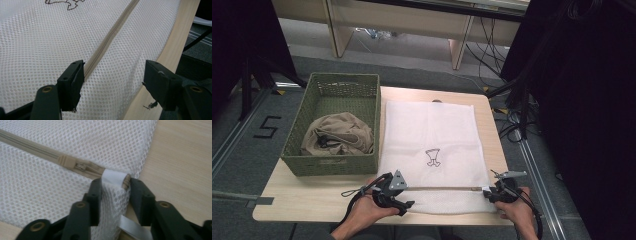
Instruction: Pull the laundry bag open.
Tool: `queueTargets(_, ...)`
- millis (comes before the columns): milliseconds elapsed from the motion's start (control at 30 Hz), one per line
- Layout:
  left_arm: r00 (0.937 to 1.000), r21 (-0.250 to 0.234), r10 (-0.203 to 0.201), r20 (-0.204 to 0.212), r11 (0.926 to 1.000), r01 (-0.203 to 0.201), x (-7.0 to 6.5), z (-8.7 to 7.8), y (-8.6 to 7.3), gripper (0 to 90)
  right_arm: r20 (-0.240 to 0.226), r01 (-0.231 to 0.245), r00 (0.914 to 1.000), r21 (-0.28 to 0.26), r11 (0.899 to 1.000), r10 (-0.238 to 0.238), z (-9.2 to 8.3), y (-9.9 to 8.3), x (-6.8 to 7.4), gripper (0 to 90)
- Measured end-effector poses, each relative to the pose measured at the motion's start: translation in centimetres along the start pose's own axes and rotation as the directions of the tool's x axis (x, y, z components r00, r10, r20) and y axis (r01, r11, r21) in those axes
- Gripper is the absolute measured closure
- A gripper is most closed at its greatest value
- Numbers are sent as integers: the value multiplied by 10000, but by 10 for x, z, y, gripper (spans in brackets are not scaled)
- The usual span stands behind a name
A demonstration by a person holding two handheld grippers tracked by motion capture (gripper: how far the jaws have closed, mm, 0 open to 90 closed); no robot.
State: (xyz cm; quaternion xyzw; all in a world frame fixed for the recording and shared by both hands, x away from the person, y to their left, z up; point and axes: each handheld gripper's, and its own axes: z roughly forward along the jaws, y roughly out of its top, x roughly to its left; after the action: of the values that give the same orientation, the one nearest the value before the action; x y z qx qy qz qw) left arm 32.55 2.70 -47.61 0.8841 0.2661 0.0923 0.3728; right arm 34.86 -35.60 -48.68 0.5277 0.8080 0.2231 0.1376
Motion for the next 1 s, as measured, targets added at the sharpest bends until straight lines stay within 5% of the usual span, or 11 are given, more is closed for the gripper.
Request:
queueTargets(100, 10000, 26, 26, -10, 10000, -26, -1, 0, 0, 331, -210, 23, 9998, -37, 10000, -24, 2, 3, 2, 797)
queueTargets(300, 10000, -1, 8, -11, 10000, -8, 1, 0, 1, 330, -234, 44, 9997, -149, 9999, -47, -1, 6, 2, 825)
queueTargets(633, 9997, -492, -224, 22, 9985, 225, 3, 2, 13, 353, 784, 736, 9948, -1218, 9898, -643, -33, 18, 6, 829)
queueTargets(1000, 9993, -892, -50, 372, 9960, 83, -2, 22, 40, 409, 933, 1158, 9904, -1617, 9800, -1016, -44, 23, 16, 829)
